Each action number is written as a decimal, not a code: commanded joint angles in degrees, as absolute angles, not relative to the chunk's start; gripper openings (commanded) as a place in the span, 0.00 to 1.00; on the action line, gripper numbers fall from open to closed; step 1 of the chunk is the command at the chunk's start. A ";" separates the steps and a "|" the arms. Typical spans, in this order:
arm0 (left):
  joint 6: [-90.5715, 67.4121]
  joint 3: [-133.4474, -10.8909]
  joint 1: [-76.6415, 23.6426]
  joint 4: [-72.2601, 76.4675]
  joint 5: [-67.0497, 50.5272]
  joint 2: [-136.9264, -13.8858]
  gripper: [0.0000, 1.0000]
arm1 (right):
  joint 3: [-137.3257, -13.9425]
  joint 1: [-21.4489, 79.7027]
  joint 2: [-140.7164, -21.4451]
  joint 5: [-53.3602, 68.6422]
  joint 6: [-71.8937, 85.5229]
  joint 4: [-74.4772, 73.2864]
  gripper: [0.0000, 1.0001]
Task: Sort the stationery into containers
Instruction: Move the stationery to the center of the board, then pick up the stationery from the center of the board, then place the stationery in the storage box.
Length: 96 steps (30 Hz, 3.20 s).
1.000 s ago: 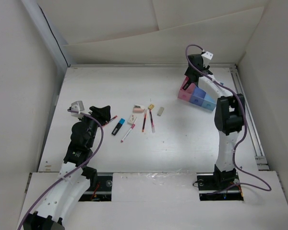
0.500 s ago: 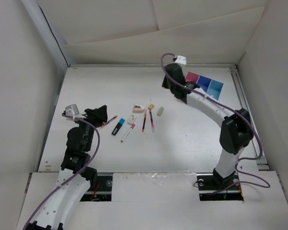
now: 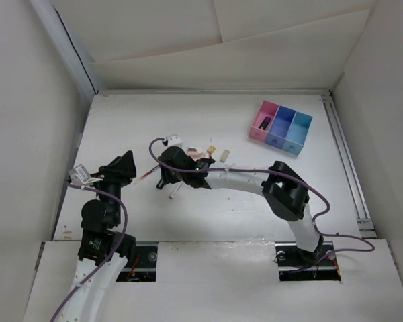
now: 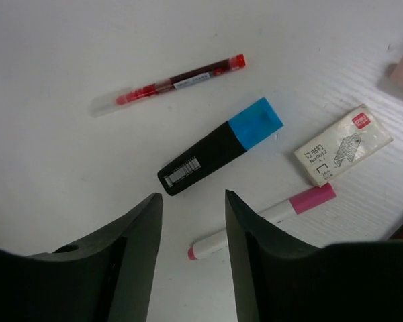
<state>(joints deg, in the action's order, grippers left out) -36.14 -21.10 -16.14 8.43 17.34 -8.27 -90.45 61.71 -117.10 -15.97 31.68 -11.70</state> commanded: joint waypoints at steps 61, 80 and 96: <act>-39.73 -19.78 -16.26 4.48 24.96 -5.97 0.57 | -92.22 56.17 -115.61 -23.48 34.89 -1.24 0.09; -33.76 -22.41 -16.26 16.34 8.26 -28.56 0.57 | -95.35 13.20 -113.36 -23.29 25.67 -7.82 0.08; -33.22 -22.41 -16.26 18.01 8.26 -33.66 0.57 | -96.78 10.81 -115.86 -23.82 24.52 -9.85 0.77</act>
